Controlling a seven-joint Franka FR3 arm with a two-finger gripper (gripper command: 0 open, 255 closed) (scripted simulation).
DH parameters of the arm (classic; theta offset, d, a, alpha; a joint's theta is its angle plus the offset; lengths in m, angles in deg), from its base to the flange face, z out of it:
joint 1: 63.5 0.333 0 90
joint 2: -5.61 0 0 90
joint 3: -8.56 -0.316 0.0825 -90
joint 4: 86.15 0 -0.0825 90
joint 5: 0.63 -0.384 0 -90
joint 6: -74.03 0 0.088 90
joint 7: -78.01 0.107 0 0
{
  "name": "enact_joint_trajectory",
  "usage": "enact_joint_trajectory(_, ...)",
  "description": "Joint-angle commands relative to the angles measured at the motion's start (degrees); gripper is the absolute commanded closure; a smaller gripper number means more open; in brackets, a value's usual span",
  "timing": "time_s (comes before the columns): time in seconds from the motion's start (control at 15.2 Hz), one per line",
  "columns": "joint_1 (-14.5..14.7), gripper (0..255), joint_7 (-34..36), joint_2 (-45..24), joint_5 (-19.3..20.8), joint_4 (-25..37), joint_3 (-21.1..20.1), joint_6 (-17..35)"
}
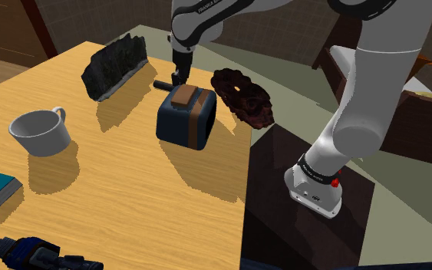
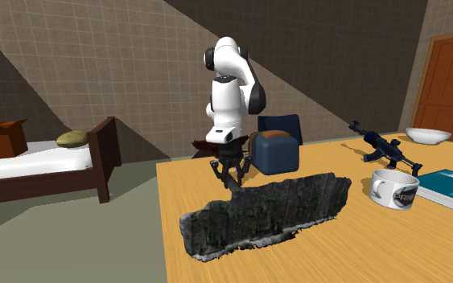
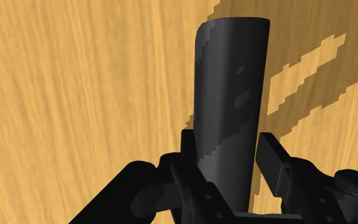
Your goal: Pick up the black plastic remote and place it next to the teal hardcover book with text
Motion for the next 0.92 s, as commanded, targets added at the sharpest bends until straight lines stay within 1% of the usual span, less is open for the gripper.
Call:
enact_joint_trajectory(0.0,0.0,255,0.0,-0.1,0.0,-0.1,-0.1,0.0)
enact_joint_trajectory(0.33,0.1,255,0.0,-0.2,0.0,0.0,-0.1,-0.1)
enact_joint_trajectory(0.86,0.0,255,0.3,3.0,0.0,2.1,-0.1,-5.3)
